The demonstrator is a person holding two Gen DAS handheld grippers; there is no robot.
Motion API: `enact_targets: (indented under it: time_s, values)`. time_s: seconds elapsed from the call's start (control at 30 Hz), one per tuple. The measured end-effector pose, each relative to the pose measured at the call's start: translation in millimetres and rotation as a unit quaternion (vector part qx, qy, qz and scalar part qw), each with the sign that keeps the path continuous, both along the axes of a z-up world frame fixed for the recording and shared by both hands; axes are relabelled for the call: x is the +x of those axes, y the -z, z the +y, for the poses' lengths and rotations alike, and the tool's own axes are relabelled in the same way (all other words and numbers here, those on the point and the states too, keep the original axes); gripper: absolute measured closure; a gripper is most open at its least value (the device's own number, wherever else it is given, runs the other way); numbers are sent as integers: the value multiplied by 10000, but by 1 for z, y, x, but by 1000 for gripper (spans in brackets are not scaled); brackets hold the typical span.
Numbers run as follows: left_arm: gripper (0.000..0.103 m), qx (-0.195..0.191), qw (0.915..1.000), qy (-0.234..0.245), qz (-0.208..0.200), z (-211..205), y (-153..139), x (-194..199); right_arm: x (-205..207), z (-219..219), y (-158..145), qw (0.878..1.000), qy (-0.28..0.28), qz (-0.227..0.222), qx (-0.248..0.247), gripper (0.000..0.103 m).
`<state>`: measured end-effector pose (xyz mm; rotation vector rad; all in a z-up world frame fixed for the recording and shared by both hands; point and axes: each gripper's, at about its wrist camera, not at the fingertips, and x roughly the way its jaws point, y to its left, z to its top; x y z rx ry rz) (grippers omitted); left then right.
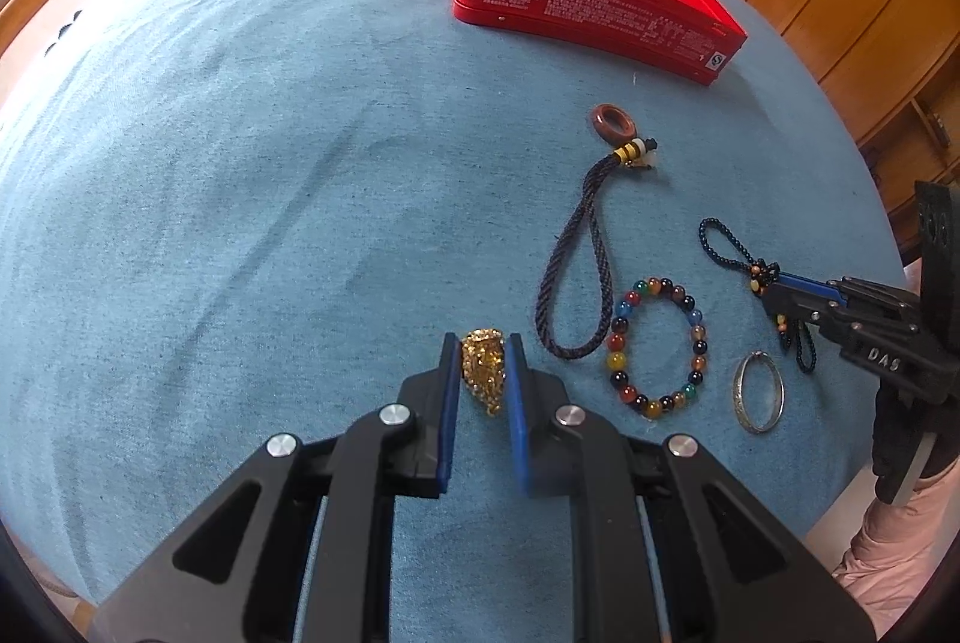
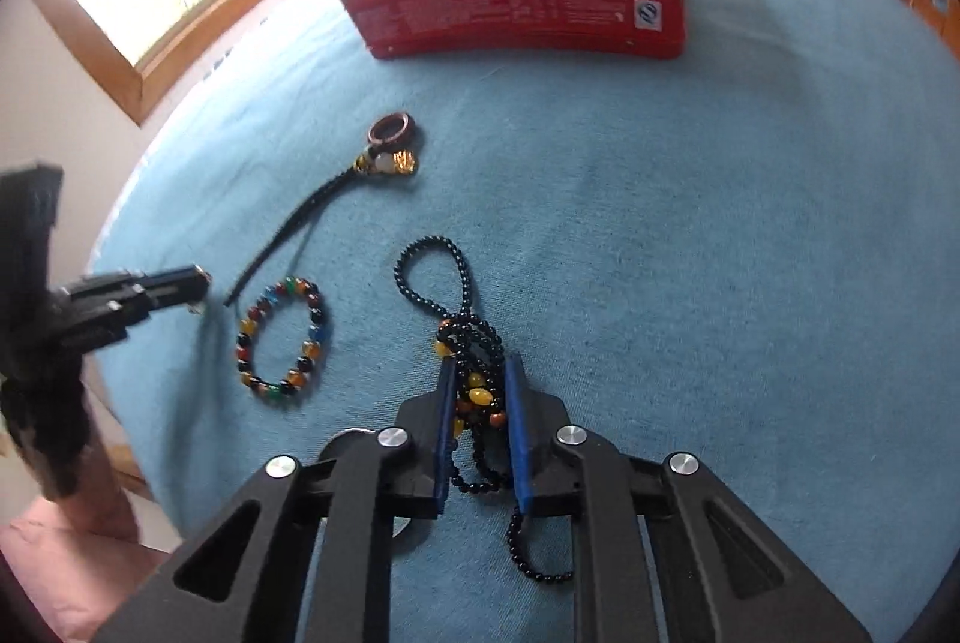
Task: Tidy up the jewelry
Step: 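Grasp the black bead necklace with the right tool while the left tool holds the pendant, then lift the necklace with the right tool while the left tool lifts the pendant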
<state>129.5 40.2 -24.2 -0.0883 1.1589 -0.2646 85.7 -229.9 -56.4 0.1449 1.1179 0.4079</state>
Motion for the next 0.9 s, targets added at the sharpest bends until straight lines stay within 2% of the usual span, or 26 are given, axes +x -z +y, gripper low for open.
enact_targets:
  time_s: [0.23,0.43,0.63,0.7,0.9]
  values:
    - [90,-81,9999,-5,-115,0,-10,-2,-7,-15,-37,9982,160,-415,413,88]
    - [90,-100,9996,32,-267,-6,-25,1,-9,-21,-70,9952,197,-775,560,88]
    - [90,-73,9989,107,-449,-14,-40,4,-5,-21,-87,9934,192,-967,594,88]
    - [90,-48,9985,152,-524,-18,-46,6,-2,-23,-91,9929,200,-995,624,95]
    - [90,-18,9974,222,-684,-31,-61,21,14,-22,-104,9918,188,-1092,634,95]
